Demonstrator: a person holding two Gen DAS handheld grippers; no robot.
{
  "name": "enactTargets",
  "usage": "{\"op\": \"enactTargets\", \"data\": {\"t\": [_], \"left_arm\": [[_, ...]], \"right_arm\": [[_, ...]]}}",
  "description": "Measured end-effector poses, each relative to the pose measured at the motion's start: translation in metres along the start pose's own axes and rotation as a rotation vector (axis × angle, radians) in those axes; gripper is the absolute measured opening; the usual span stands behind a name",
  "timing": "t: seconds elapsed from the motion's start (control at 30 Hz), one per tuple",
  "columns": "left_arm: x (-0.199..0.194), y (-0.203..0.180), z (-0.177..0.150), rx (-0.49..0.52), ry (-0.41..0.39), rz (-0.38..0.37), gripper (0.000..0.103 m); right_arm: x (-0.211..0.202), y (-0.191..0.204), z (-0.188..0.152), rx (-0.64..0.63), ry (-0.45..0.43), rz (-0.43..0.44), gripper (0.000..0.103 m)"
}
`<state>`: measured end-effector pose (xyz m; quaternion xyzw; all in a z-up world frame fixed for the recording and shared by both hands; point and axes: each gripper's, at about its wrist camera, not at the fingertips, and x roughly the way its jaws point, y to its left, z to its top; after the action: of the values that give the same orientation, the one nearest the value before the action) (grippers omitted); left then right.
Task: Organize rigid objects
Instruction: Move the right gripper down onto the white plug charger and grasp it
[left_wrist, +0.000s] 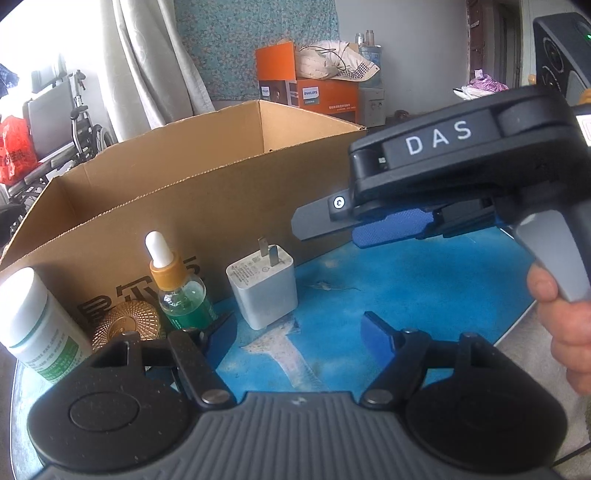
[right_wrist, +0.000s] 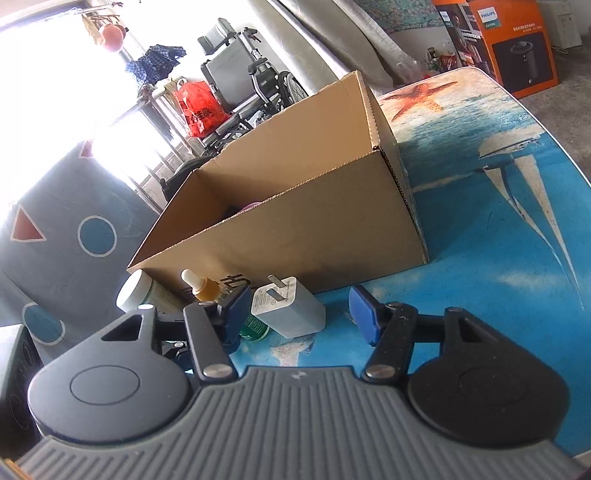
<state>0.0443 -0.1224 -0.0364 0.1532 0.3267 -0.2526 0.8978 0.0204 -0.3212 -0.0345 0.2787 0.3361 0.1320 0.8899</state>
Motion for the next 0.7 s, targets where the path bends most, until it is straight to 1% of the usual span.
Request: {"op": "enactTargets", "data": {"t": [0.07,0.2,0.27,0.33,0.37,0.53,0.7], "left_arm": [[0.006,-0.002,0.002,0.006,0.004,0.013,0.076],[0.016,-0.005,0.006,0.008,0.013,0.021,0.076],[0.020,-0.005,0.006,0.008,0.020,0.032,0.076],[0.025,-0.004,0.007,-0.002,0.029,0.044,0.075],[0.027,-0.004,0.008,-0.005,0.033,0.049,0.075],[0.032,-0.002,0.009,-0.038,0.036,0.051,0.074],[0.031,0.000,0.010,-0.047,0.027,0.016,0.073]], "right_arm": [[0.005,-0.005,0.003,0.029,0.002,0.012,0.049],[0.018,-0.017,0.009,0.083,0.021,0.035,0.044],[0.026,-0.023,0.010,0.100,0.038,0.041,0.037],[0.034,-0.027,0.011,0.112,0.054,0.044,0.036],[0.038,-0.029,0.011,0.120,0.064,0.050,0.034],[0.056,-0.038,0.013,0.162,0.104,0.089,0.031],[0.058,-0.044,0.014,0.192,0.112,0.099,0.031]]}}
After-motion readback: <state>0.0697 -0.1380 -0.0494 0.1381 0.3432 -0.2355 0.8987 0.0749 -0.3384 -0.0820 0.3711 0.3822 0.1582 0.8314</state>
